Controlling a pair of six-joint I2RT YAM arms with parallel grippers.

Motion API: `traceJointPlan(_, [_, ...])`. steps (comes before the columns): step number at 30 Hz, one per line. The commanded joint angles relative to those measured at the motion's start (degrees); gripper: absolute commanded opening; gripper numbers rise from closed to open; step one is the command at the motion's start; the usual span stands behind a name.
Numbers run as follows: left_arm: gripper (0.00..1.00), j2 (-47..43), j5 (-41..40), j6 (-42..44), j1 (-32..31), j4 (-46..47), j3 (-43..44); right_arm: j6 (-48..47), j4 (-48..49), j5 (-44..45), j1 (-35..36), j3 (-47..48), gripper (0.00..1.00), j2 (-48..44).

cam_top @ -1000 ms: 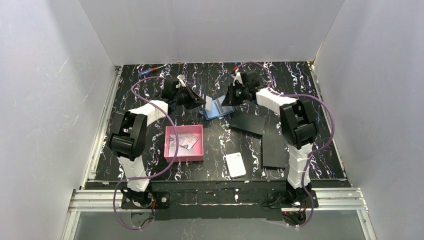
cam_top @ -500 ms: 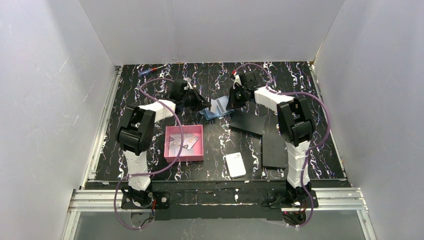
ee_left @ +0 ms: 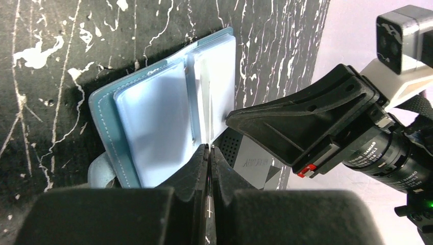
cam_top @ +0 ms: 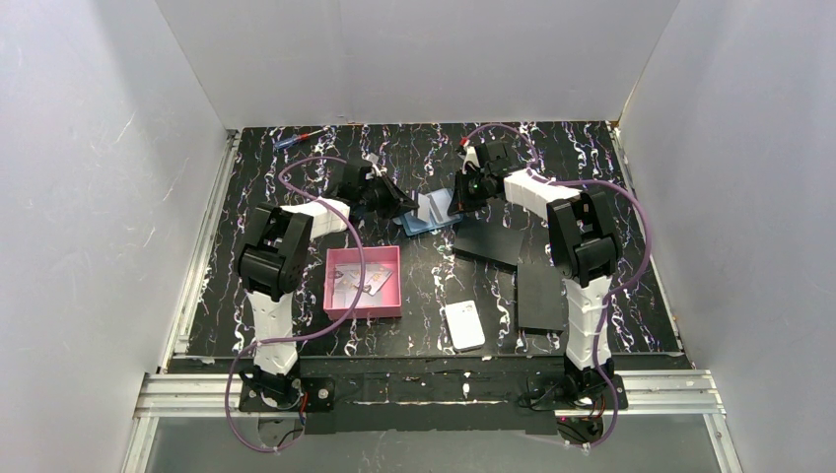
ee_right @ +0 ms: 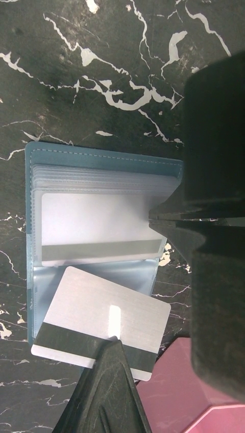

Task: Put the credit cards into the card holder
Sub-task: Insert the credit card into the card holder.

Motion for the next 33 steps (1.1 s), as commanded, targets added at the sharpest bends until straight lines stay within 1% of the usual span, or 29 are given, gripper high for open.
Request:
traceJointPlan(1, [0.0, 0.07, -1.05, -0.28, -0.32, 3.32, -0.97, -1.37, -1.17, 1.88, -0.77, 1.01, 0.03, 2.06])
traceJointPlan(8, [0.0, -2.76, -4.34, 0.76, -0.32, 3.45, -4.37, -1.37, -1.28, 1.33, -0.86, 0.96, 0.03, 2.35])
traceJointPlan(17, [0.0, -0.81, -2.07, -1.0, -0.32, 4.78, -3.86, -1.63, -1.61, 1.02, -0.9, 1.23, 0.01, 2.36])
traceJointPlan(21, [0.0, -1.0, -1.41, -1.0, -0.34, 6.05, -4.0, -1.63, -1.7, 0.87, -0.99, 1.39, 0.01, 2.59])
traceJointPlan(25, [0.0, -2.33, -1.76, -1.28, -0.29, 10.0, -6.16, -1.63, -1.95, 0.59, -0.95, 1.8, 0.01, 2.87])
traceJointPlan(33, [0.0, -1.66, -1.24, -2.65, -0.28, 11.02, -6.24, -1.71, -2.05, 0.41, -0.95, 1.89, 0.01, 2.96])
